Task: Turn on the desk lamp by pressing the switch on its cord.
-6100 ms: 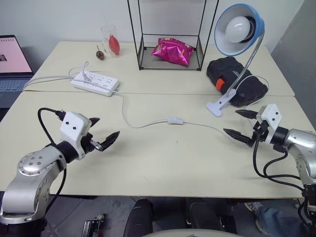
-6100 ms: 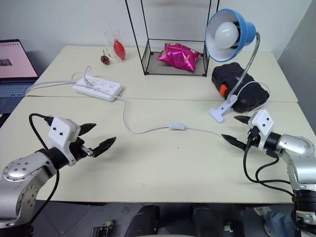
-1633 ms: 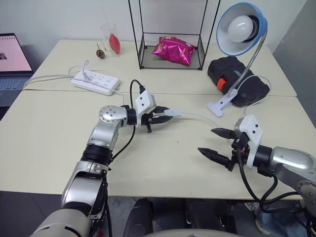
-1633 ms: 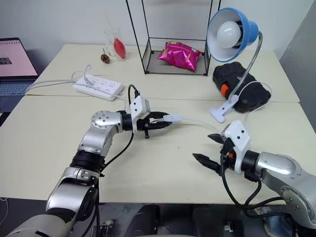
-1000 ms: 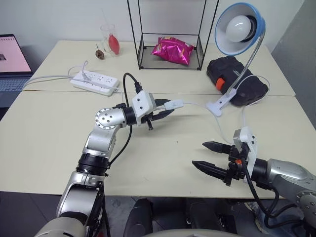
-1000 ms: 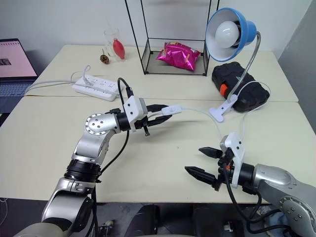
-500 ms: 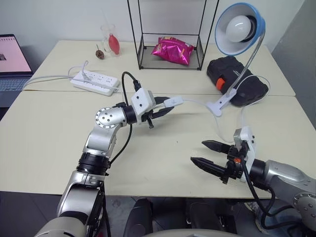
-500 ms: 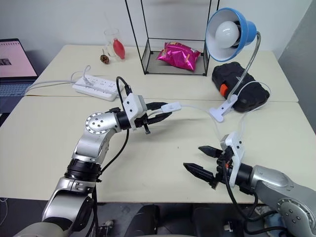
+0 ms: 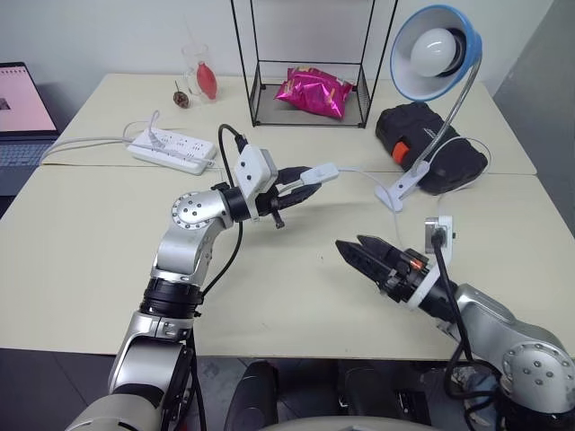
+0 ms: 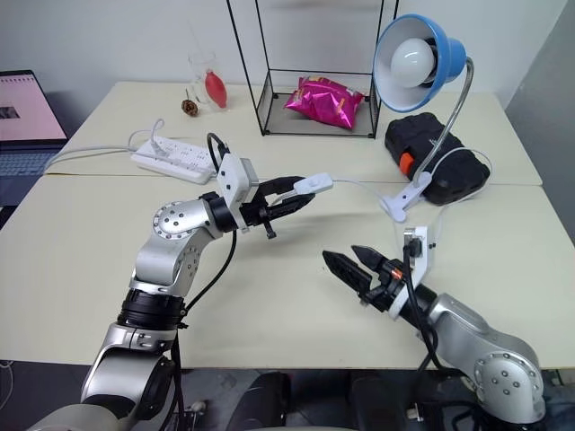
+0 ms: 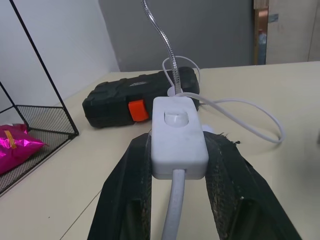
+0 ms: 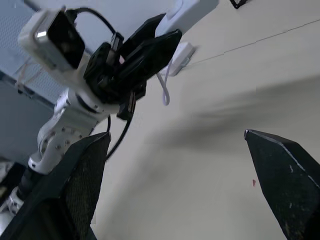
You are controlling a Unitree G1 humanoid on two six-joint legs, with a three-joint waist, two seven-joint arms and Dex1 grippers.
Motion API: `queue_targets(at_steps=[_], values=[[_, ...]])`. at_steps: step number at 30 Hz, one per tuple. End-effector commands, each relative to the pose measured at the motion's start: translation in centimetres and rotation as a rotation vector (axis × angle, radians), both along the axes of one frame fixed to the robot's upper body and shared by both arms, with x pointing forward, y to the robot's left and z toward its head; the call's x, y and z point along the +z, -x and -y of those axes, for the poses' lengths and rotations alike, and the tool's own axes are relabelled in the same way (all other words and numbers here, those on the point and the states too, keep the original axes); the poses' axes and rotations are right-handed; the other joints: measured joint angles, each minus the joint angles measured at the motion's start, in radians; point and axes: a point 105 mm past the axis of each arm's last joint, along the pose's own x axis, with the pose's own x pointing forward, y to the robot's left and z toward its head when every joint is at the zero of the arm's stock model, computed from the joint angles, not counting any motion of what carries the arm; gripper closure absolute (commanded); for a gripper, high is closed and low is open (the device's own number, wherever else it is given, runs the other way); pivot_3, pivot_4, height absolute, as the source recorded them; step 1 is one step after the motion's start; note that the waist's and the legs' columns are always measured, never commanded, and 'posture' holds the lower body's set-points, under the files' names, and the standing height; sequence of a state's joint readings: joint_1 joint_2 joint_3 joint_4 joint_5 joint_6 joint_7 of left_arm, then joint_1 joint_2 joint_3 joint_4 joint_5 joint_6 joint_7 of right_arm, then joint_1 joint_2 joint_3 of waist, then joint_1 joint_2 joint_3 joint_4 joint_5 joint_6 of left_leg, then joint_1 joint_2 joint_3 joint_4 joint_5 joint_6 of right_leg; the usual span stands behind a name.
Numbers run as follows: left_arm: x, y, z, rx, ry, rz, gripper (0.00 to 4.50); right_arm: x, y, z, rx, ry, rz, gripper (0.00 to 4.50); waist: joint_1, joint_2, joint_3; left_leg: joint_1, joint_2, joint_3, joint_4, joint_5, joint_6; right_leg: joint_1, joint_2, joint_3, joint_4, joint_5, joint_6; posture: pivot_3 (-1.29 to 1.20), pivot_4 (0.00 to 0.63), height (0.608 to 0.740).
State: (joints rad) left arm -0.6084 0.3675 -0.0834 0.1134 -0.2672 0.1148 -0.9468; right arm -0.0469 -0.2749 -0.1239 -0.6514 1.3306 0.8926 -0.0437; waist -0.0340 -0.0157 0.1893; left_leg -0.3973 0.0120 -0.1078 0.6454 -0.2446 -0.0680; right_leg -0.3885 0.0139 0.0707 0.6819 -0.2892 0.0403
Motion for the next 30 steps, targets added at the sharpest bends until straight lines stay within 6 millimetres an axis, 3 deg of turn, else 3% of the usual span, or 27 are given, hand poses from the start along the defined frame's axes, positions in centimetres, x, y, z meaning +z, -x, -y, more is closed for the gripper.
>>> queue_targets(at_steps=[1, 11, 18, 30], values=[[0.9, 0.9, 0.5, -0.04, 0.023, 0.001, 3.39, 1.4, -1.1, -0.7, -0.029, -0.106, -0.016, 0.0, 0.0, 0.0, 0.0, 0.0, 0.0, 0.0, 0.0, 0.0, 0.0, 0.0, 0.0, 0.0, 0.0, 0.0, 0.0, 0.0, 0.15, 0.74], [-0.1, 2.3, 0.8, -0.073, 0.028, -0.105, 3.39, 2.5, -3.3, -2.2, -0.069, -0.304, -0.116, 0.0, -0.002, 0.0, 0.0, -0.001, 0.0, 0.0, -0.001, 0.0, 0.0, -0.001, 0.0, 0.0, 0.0, 0.002, -0.005, 0.0, 0.15, 0.74], [0.0, 2.4, 0.9, -0.072, 0.029, -0.105, 3.39, 2.6, -4.4, -3.4, -0.059, -0.319, -0.134, 0.0, -0.003, 0.0, 0.0, 0.0, 0.0, 0.0, -0.001, 0.0, 0.0, -0.001, 0.0, 0.0, 0.0, 0.002, -0.005, 0.0, 0.15, 0.74], [0.2, 2.6, 1.2, -0.071, 0.033, -0.095, 3.39, 2.6, -4.9, -3.7, -0.049, -0.349, -0.153, 0.0, -0.005, 0.0, 0.0, -0.001, 0.0, 0.0, -0.001, 0.0, 0.0, -0.001, 0.0, 0.0, -0.001, 0.002, -0.005, 0.0, 0.15, 0.74]])
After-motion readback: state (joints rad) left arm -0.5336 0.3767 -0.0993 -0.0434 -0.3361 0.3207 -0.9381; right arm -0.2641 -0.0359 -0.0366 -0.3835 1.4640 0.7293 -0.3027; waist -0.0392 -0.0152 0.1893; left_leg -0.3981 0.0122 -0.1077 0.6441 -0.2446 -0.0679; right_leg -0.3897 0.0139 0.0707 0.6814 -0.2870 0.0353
